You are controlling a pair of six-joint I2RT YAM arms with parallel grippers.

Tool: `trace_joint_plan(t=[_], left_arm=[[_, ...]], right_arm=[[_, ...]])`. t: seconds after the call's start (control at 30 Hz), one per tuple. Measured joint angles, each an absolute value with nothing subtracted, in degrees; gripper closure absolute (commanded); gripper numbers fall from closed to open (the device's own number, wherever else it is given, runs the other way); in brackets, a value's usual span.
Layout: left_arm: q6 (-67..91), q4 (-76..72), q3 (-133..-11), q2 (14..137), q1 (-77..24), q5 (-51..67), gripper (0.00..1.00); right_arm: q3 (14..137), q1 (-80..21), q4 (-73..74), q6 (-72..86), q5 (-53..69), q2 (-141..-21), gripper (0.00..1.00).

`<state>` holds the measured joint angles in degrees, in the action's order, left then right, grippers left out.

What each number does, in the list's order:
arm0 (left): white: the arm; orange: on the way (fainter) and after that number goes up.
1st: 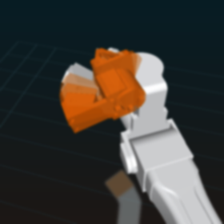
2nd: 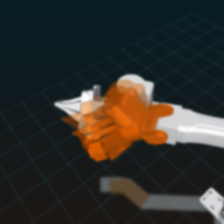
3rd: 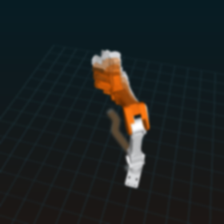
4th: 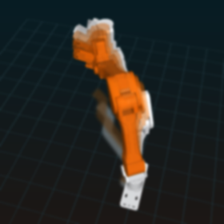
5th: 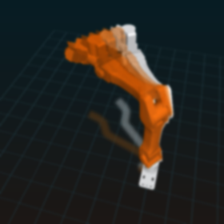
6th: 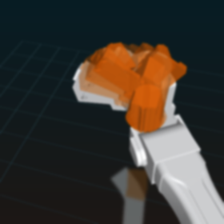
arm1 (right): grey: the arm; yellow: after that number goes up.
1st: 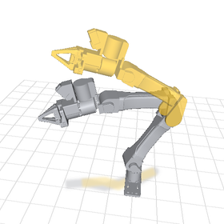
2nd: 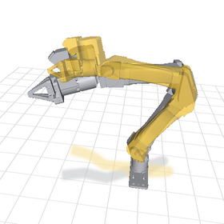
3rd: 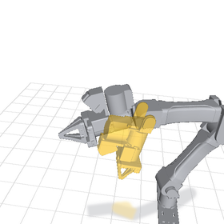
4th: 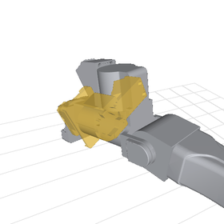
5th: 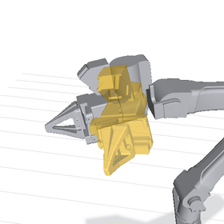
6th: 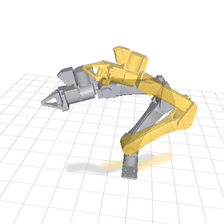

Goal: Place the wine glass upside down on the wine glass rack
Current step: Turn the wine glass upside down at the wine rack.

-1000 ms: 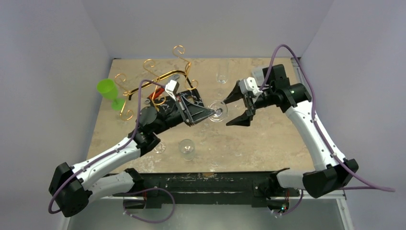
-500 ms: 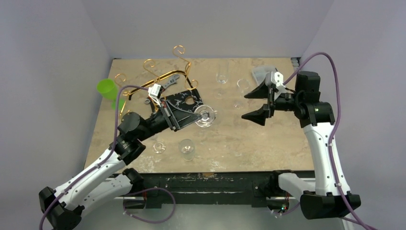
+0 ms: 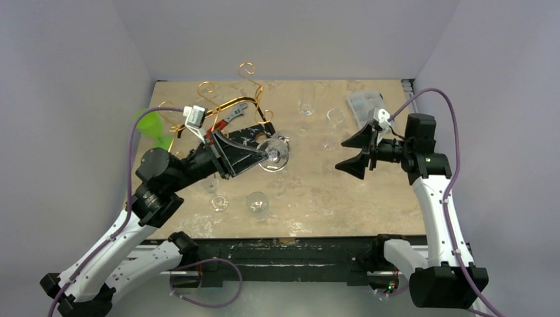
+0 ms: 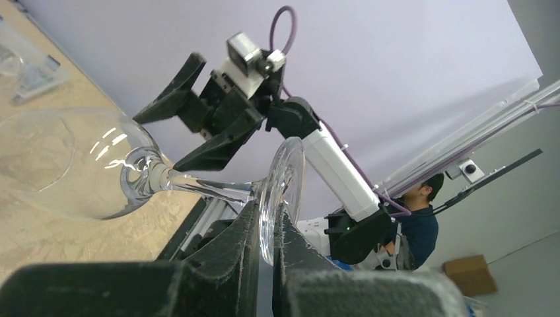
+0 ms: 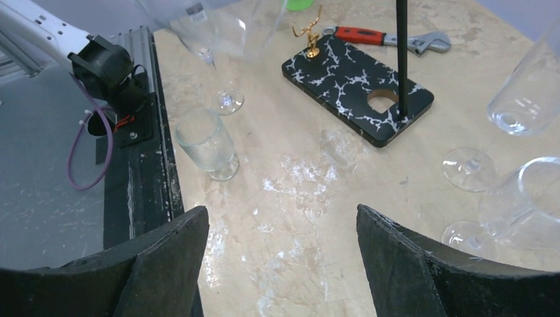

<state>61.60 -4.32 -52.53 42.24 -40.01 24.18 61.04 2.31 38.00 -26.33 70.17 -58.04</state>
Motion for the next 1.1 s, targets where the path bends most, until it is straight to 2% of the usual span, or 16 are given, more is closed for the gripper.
trace_joint_plan(t=[0.67, 1.1], left_arm=[[52.5, 1.6, -68.3, 50.8, -36.3, 28.4, 1.00], [51.4, 2.2, -75.5, 54.7, -23.4, 34.3, 1.00]], right_arm=[[54.8, 2.3, 37.7, -31.4, 71.5, -57.8, 0.20], [54.8, 2.3, 37.7, -32.3, 71.5, -57.8, 0.20]])
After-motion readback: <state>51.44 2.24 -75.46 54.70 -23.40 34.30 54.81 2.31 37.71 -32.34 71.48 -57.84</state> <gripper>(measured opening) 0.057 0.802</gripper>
